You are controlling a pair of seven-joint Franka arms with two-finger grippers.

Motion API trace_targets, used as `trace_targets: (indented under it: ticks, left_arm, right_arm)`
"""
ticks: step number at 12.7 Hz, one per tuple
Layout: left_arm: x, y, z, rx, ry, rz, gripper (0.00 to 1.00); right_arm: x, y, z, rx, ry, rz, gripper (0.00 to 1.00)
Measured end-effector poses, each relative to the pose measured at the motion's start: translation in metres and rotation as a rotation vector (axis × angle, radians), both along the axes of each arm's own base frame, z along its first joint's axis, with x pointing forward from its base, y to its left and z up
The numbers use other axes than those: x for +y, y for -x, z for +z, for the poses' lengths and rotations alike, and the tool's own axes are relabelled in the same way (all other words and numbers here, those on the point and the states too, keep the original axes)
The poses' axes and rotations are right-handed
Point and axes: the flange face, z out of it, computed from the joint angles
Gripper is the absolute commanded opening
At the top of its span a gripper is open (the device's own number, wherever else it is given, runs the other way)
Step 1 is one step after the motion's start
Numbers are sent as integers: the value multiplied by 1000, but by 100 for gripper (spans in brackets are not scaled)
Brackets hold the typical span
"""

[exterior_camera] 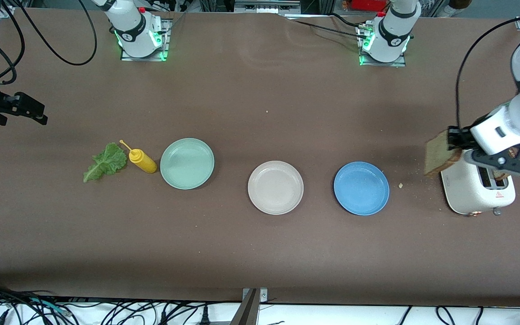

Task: Make sandwich in beige plate with both arms
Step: 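Carry the bread slice over the blue plate onto the beige plate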

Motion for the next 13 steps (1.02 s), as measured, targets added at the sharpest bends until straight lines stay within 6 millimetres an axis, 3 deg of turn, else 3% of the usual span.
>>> trace_targets:
  ticks: [7, 13]
  left_arm:
    - [-135, -12, -74, 187, 529, 46, 0]
    - [-239, -36, -176, 145, 787, 126, 0]
  right_arm:
    - [0, 0, 0, 0, 0, 0, 100]
    - [0, 0, -1, 1, 0, 0, 100]
